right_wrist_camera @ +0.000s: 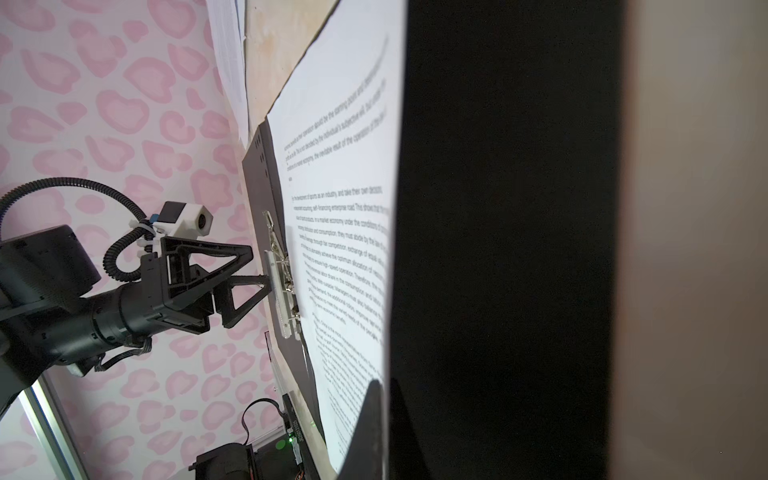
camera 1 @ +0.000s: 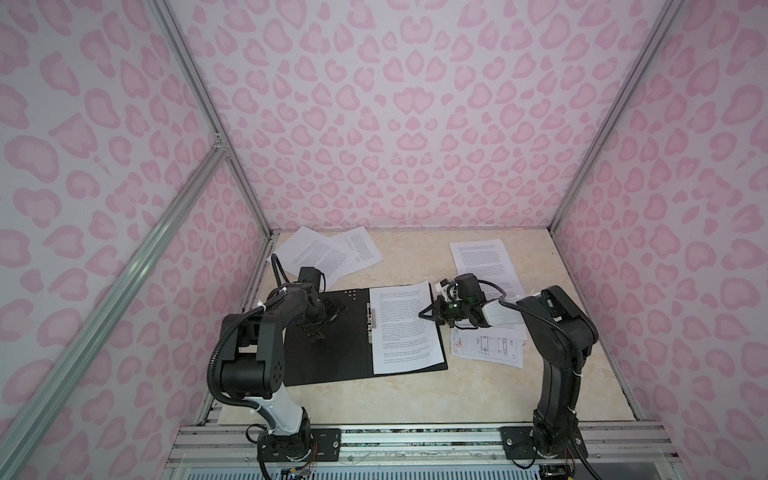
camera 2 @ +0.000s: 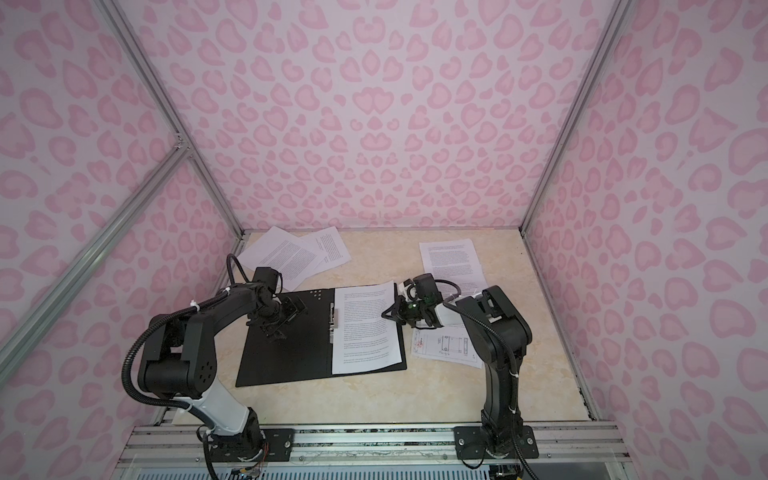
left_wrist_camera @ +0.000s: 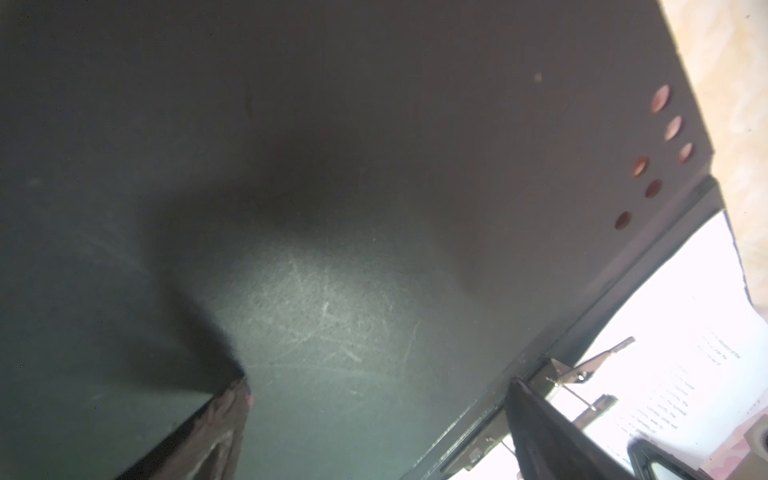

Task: Put the files into the folder

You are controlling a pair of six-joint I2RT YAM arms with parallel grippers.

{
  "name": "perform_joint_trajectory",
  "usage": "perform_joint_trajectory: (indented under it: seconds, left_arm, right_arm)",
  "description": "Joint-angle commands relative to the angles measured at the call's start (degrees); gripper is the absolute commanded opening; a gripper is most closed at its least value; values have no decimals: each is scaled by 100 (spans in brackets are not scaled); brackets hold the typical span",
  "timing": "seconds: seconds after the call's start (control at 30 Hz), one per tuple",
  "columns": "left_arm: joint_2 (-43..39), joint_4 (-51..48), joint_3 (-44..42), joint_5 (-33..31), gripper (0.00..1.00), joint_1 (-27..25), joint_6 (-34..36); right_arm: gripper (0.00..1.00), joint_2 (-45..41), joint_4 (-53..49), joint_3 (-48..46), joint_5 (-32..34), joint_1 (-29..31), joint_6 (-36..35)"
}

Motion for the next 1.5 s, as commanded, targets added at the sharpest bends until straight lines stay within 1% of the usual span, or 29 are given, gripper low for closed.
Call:
perform_joint_trajectory:
  seconds: [0.0,0.13,0.2,0.23,0.3,0.4,0.5,0.53,0.7,0.8,1.0,1.17,1.23,1.33,1.47]
  left_arm:
    - [108,-4,-105,-89,98,4,-18]
    - [104,-4,-102,-74,98,6,-13]
    - [90,-4,-90,-66,98,4,-13]
    - [92,-4,-94,-70,98,19,-15]
    - [81,-10,-77,-75,98,16,-15]
    - [70,-15,-47,-53,98,22,-8]
    - [43,-35,-12,-8,98,32,4]
    - [35,-47,9,8,98,35,8]
    - [-100,-93,131,88,98,60,27]
    - [-130,-131,210,165,98,66,57]
    - [-153,-127,212,226,98,66,68]
    - [-68,-66,143,237,97,66,67]
    - [-28,-38,110,228,98,66,60]
    - [0,28,39,221,97,68,7]
    - [42,93,-43,255,97,74,-70]
  right_arm:
    - [0,17,160,-42,25,7,16]
    - [1,8,131,-51,57,7,7]
    - [6,-8,9,-30,110,0,-52]
    - [11,-28,-60,-19,147,-1,-87]
    - [26,-83,-176,-1,237,-10,-145]
    - [60,-182,-525,49,396,-26,-290]
    - [85,-312,-905,106,587,-25,-423]
    - [96,-384,-1069,132,684,-28,-489]
    - [97,-850,-2141,292,1343,-80,-967]
    - [97,-886,-2400,380,1321,-66,-1121]
    - [97,-827,-2309,350,1432,102,-1120]
    - [94,-791,-2175,326,1415,187,-1028]
    - [94,-862,-2335,332,1613,230,-1086]
    - [93,-970,-2420,319,1738,276,-1107]
    - [93,-1054,-2935,496,2307,431,-1323]
